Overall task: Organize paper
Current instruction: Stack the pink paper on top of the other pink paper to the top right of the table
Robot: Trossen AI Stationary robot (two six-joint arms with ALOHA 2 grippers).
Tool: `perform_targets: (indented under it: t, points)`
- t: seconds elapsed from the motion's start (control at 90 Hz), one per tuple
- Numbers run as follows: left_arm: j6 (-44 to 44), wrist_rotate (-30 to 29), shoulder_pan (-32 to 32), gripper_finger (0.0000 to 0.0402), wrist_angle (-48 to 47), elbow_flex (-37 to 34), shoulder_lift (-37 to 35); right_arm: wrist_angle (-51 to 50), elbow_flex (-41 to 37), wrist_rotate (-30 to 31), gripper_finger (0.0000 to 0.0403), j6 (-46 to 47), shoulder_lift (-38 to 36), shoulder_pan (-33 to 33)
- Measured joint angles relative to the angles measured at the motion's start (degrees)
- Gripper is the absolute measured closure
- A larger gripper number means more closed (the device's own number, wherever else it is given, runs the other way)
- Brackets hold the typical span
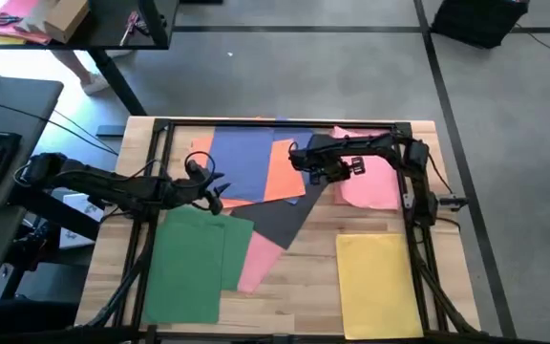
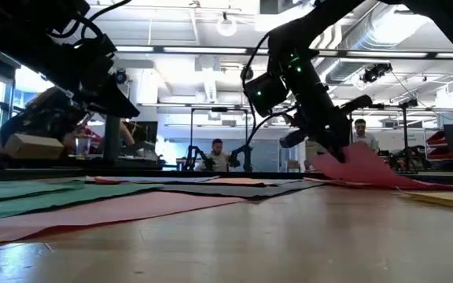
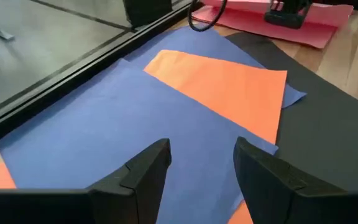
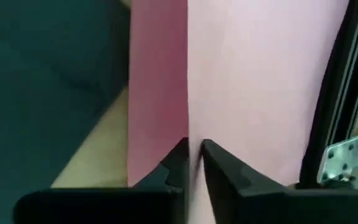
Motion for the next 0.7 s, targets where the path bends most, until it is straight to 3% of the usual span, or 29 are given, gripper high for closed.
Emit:
perform_targets:
  t: [0.156,0.389,0.578,0.7]
  points:
    - [0.02,1.39,0.0,0.0234,0.28,0.0,0.0,-0.01,0.0,5.4,0.0277,0.23,0.0,0.56]
    - [0.42,1.4,0.0,0.0234,0.31,0.0,0.02,0.28,0.0,2.5,0.0186,-4.41,0.0,1.01]
    - [0.37,1.47,0.0,0.0234,0.3,0.0,0.01,2.58,0.0,-3.51,0.0146,-9.15,0.0,3.15]
    - [0.13,1.47,0.0,0.0234,0.29,0.0,0.02,5.11,-0.24,-3.33,0.0137,-10.46,-0.01,4.11]
